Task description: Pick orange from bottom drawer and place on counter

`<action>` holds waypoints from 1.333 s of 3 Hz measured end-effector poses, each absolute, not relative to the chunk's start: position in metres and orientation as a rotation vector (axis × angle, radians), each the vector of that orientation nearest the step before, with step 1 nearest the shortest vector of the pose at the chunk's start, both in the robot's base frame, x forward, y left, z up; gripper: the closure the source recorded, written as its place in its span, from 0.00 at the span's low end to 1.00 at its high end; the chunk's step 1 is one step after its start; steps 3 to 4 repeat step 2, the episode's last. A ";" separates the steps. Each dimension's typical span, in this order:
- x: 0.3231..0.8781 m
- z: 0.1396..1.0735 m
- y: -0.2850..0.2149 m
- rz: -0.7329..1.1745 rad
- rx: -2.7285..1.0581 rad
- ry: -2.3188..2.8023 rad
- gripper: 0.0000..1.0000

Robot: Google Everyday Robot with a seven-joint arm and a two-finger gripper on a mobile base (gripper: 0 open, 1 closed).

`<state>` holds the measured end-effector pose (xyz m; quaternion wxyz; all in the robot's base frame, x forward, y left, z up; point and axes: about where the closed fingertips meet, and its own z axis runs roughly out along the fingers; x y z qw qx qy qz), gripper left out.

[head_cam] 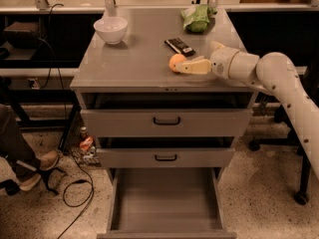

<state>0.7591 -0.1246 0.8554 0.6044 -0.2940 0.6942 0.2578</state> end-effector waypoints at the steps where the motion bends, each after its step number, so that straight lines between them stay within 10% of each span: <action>1: 0.754 0.868 -0.148 0.572 -0.615 1.581 0.00; 4: 0.746 0.891 -0.184 0.529 -0.537 1.528 0.00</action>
Offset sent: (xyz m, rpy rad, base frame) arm -0.0225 -0.1004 0.0581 0.1153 -0.1377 -0.2000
